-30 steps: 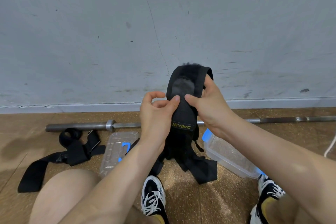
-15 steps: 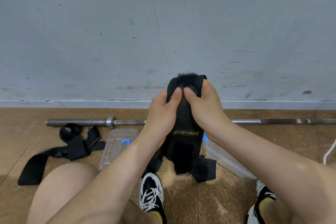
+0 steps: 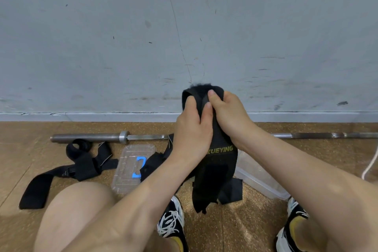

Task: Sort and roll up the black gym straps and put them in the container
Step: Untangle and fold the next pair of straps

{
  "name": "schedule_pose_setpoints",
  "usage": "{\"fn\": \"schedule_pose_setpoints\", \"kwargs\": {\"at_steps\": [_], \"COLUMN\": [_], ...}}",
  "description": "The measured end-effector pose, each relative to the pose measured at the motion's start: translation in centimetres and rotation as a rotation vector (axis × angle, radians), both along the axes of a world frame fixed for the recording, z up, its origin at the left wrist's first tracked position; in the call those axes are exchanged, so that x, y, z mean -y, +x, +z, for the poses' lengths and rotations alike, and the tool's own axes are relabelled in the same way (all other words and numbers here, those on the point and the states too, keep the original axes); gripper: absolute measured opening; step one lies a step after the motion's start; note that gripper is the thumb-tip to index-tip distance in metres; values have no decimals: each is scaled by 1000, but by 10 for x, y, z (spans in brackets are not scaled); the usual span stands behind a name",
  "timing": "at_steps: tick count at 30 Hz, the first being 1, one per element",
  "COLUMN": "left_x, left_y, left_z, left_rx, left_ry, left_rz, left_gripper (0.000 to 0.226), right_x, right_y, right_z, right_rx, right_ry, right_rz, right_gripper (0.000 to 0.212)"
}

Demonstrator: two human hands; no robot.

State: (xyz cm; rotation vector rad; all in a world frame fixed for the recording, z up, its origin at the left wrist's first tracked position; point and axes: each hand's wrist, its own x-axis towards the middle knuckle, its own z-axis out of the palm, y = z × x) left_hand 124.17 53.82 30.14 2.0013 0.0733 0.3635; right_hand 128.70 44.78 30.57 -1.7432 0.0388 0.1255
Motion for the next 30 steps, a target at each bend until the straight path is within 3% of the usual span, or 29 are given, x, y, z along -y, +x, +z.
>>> {"fn": "schedule_pose_setpoints", "kwargs": {"at_steps": [5, 7, 10, 11, 15, 18, 20, 22, 24, 28, 30], "left_x": [-13, -22, -28, -28, -31, -33, -30, -29, -32, -45, -44], "left_y": [11, 14, 15, 14, 11, 7, 5, 4, 8, 19, 18], "left_z": [10, 14, 15, 14, 13, 12, 12, 15, 20, 23, 23], "left_rx": [22, -41, -166, -193, -110, -59, -50, -29, -23, -10, -58], "left_ry": [-134, -306, -595, -602, -274, -286, -342, -427, -462, -524, -575], "left_rz": [138, 214, 150, 114, 40, 52, 58, 77, 134, 186, 174], "left_gripper": [19, 21, 19, 22, 44, 44, 42, 37, 37, 39, 36], "right_x": [18, 18, 4, 0, -1, -3, -4, -2, 3, 11, 5], "right_y": [-2, -7, -8, -8, -4, -4, -6, -9, -10, -9, -14], "right_z": [29, 28, 15, 12, 11, 12, 14, 19, 28, 27, 13], "right_rx": [-284, -251, -45, -1, 45, 122, 262, 405, 416, 149, 139], "right_ry": [177, 168, 34, 7, 11, -70, -299, -599, -685, -446, -422], "right_rz": [329, 409, 234, 174, 86, 106, 135, 169, 219, 521, 554], "right_gripper": [43, 28, 13, 13, 11, 12, 12, 26, 50, 81, 90]}}
